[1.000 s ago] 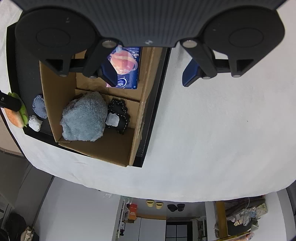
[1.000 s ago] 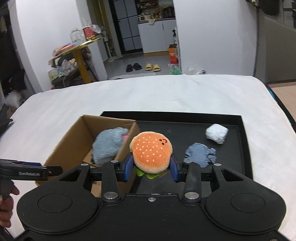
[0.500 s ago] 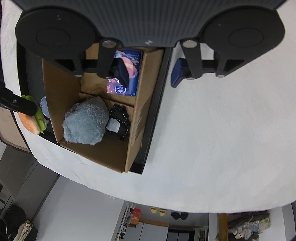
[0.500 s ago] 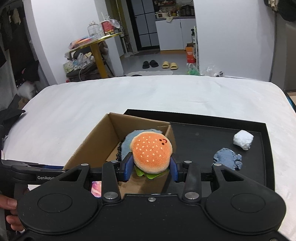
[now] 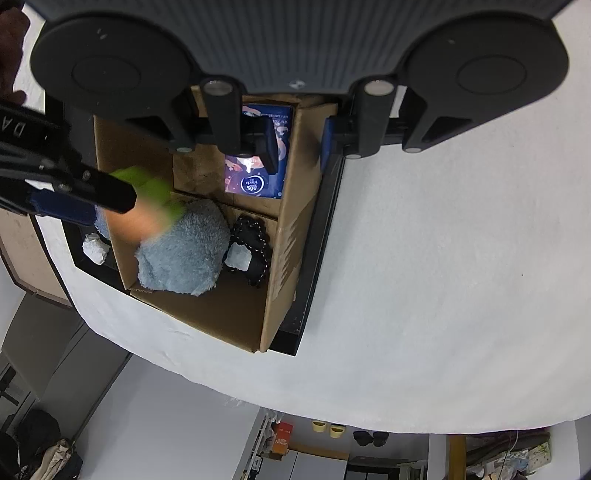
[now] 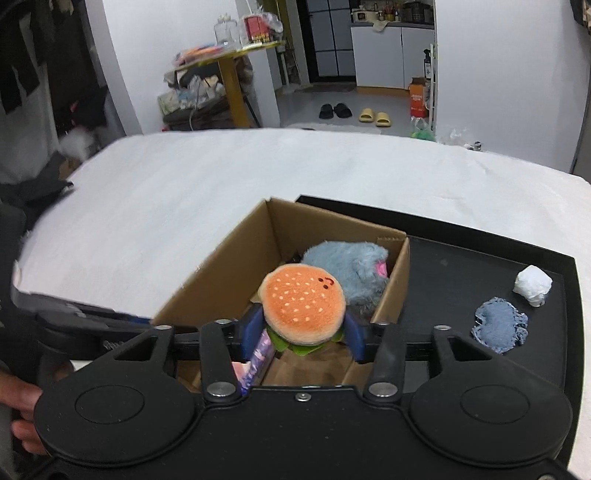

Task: Organize soft objects
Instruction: 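Open the right tool to release the burger plush into the box, then move the right tool to the blue denim plush and grasp it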

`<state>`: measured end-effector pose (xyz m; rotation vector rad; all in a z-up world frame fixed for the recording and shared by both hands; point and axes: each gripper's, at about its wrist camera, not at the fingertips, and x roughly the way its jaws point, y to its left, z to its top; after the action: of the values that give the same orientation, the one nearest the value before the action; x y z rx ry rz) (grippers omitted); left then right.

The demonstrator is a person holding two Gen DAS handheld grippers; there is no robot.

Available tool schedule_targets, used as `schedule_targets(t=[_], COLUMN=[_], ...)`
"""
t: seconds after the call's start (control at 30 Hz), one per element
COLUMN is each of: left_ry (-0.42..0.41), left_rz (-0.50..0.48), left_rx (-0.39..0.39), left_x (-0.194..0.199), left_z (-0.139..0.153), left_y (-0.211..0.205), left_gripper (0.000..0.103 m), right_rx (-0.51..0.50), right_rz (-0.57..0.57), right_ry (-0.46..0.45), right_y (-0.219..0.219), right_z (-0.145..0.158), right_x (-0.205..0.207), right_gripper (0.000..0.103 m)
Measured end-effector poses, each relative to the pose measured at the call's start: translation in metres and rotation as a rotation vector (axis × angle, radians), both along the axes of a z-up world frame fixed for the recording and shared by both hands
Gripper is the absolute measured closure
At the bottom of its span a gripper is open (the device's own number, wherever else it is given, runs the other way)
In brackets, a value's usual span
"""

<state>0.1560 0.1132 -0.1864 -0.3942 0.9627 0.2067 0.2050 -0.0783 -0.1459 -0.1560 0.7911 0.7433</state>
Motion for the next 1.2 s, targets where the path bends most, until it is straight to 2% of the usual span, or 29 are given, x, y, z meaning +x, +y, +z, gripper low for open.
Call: schedule_targets(t=[0.03,0.07,0.37,0.77,0.9,1.07,1.2], left_ry=[-0.001,-0.002,0.005,0.012,0.021,0.03,0.03], left_rz=[0.0,-0.001,-0.002,0.017,0.017,0.028,0.027], left_rx=[0.001,0.003,0.013,0.085,0.103,0.136,0.17], left_x=[0.0,0.0,-0.003,-0.003,0.001,0.005,0.008], left_z=[0.001,0.001,0.004,0.011,0.013,0.016,0.019], left_y=[0.0,0.0,-0.004,-0.008,-0.01,-0.013,-0.019], left_gripper=[0.08,0.08,0.079,0.075,0.068,0.052,0.048], right_rx=[-0.013,-0.026,-0.012,0.019,0.03,0.05,0.067], right_rz=[-0.009,-0.02,-0.056,-0.093,-0.113,-0.147,-0.187], right_ry=[-0.009,-0.024,-0.026,-0.03,-0.037,-0.045,-0.046], right_y=[0.0,0.0,-0.011,-0.027,-0.037,-0.053,-0.069], right_z=[-0.001,-0.001,-0.001,0.0,-0.001,-0.004,-0.011], right_x=[-0.001,-0.001,-0.002,0.004,0.007,0.015,0.024], right_gripper=[0.035,0.032,0.032,0.028,0.025,0.022,0.022])
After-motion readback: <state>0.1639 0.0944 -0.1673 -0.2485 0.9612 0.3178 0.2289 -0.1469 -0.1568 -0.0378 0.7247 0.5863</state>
